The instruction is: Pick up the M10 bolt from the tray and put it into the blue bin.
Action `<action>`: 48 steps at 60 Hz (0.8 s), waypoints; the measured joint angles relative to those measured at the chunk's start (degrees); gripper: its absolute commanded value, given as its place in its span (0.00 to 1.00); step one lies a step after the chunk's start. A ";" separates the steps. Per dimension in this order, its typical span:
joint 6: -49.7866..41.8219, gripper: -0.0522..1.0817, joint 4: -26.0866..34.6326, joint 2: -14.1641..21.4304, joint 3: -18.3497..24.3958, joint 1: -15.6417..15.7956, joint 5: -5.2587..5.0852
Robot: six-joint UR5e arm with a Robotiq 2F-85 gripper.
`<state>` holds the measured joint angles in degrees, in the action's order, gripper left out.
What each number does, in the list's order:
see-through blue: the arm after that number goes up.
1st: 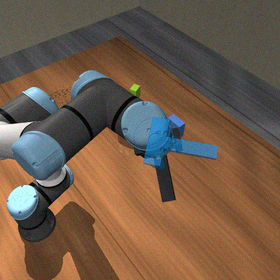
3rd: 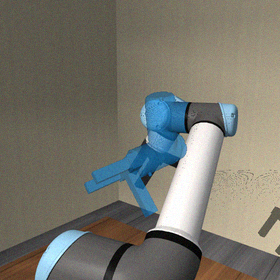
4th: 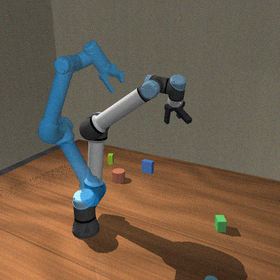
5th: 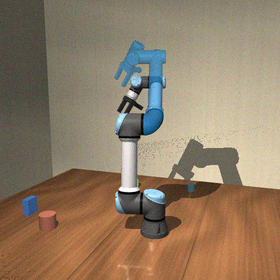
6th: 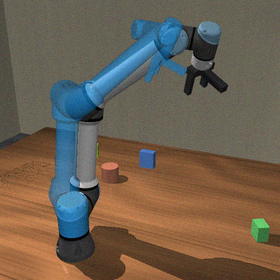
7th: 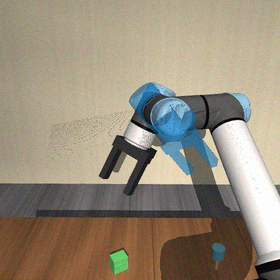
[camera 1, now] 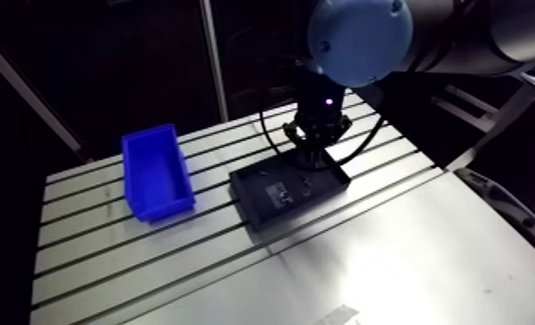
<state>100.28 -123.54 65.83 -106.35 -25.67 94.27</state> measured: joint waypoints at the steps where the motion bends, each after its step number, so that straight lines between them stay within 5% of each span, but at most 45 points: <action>1: 0.01 0.99 0.16 0.16 -0.02 0.00 0.12; 15: 1.02 0.99 3.11 3.05 0.04 0.25 0.82; 48: 11.45 0.99 11.27 10.47 2.16 4.74 0.23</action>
<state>111.73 -112.27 76.30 -104.19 -20.93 94.51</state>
